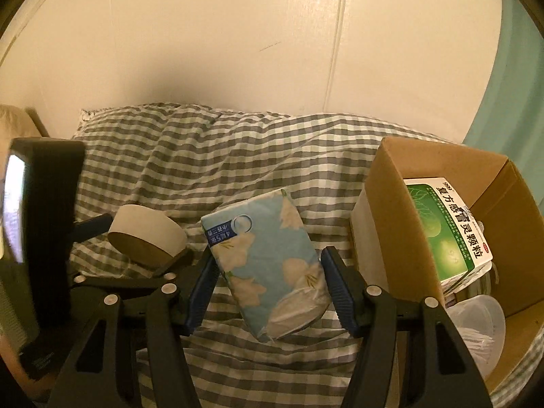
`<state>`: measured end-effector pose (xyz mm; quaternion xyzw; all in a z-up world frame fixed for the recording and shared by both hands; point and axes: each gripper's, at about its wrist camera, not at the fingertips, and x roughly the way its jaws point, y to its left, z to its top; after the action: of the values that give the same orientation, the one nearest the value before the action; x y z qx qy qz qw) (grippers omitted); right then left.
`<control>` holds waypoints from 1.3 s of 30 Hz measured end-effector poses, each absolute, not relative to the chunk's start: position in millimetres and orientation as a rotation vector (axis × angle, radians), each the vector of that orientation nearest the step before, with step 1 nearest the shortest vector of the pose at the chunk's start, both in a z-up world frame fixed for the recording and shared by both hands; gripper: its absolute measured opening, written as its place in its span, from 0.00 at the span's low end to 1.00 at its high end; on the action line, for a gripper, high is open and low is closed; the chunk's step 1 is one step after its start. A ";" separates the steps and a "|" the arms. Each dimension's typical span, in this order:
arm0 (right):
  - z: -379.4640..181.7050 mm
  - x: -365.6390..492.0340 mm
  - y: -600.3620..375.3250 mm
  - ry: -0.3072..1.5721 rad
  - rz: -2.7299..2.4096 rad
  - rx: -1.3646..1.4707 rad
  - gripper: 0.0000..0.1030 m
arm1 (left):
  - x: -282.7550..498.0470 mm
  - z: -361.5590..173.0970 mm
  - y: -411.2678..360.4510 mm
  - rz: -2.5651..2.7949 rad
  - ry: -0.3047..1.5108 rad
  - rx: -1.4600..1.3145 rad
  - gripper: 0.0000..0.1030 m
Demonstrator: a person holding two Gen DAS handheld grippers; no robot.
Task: Organize objects
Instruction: 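Grasp the floral tissue pack with the right tool while the left tool grasps the tape roll, then lower the tissue pack and tape roll into the cardboard box and release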
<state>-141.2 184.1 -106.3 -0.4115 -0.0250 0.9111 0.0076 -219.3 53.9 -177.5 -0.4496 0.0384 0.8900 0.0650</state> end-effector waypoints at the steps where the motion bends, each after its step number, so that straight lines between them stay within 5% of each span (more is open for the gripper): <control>1: -107.0 -141.3 183.6 -0.084 2.848 -1.288 0.58 | -221.0 -179.9 52.5 2.679 0.102 -1.361 1.00; 5: -109.5 -141.4 183.6 -0.086 2.845 -1.299 0.58 | -225.3 -184.3 37.4 2.674 -0.014 -1.386 0.86; 17: -95.9 -128.3 179.3 -0.060 2.857 -1.322 0.58 | -183.2 -122.1 5.6 2.740 -0.092 -1.293 0.85; 32: 65.5 -7.3 211.7 -0.085 3.008 -0.964 0.58 | -73.9 48.7 44.5 2.832 -0.042 -0.879 0.85; 39: 118.4 34.9 250.2 -0.180 2.975 -0.819 0.59 | -53.6 87.8 90.0 2.794 -0.015 -0.756 0.85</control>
<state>34.9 250.2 118.4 -0.2650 -0.0582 0.9622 0.0251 -53.7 90.0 87.8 -0.2593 -0.0052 0.9579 0.1232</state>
